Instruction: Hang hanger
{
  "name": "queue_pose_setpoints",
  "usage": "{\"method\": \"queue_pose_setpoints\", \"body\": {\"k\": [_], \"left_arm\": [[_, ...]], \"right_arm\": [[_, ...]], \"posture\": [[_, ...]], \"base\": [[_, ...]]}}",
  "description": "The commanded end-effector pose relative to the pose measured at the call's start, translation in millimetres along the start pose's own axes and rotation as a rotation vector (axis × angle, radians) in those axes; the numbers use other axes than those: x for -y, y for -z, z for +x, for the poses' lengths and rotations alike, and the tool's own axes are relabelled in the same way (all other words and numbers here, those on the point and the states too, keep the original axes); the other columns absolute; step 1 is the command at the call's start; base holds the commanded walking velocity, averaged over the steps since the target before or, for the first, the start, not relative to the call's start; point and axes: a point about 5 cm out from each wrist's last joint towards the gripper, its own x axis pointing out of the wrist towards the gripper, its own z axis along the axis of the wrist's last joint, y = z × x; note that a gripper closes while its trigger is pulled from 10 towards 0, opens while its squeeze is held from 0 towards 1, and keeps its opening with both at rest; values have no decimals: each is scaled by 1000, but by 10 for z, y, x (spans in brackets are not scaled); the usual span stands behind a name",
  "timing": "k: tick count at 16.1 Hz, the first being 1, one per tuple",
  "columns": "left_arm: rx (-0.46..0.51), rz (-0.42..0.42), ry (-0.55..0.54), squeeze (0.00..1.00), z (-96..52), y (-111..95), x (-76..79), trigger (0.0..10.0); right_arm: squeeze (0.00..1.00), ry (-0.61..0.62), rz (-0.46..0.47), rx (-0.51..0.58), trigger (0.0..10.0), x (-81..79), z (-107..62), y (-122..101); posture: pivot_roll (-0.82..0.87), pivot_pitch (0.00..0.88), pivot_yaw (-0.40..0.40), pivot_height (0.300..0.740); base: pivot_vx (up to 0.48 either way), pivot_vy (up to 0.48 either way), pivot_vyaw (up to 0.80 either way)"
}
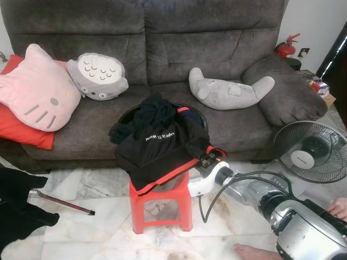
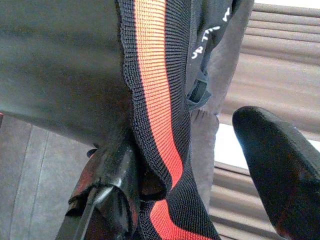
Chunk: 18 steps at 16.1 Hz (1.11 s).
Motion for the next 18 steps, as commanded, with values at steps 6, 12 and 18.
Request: {"method": "queue_pose_setpoints", "body": {"k": [6, 12, 18], "left_arm": [[45, -5, 20, 0, 12, -92, 39, 10000], [43, -1, 29, 0, 14, -97, 59, 10000], [44, -3, 27, 0, 15, -103, 62, 10000]], "right_arm": [[0, 24, 76, 45, 10000, 126, 71, -40], [0, -25, 163, 109, 10000, -34, -46, -204], [0, -5, 146, 124, 10000, 80, -41, -144]], "posture": [[-96, 66, 7, 740], [-107, 62, 4, 740], [-114, 67, -1, 740]], "base": [[0, 0, 0], [0, 0, 0], [0, 0, 0]]}}
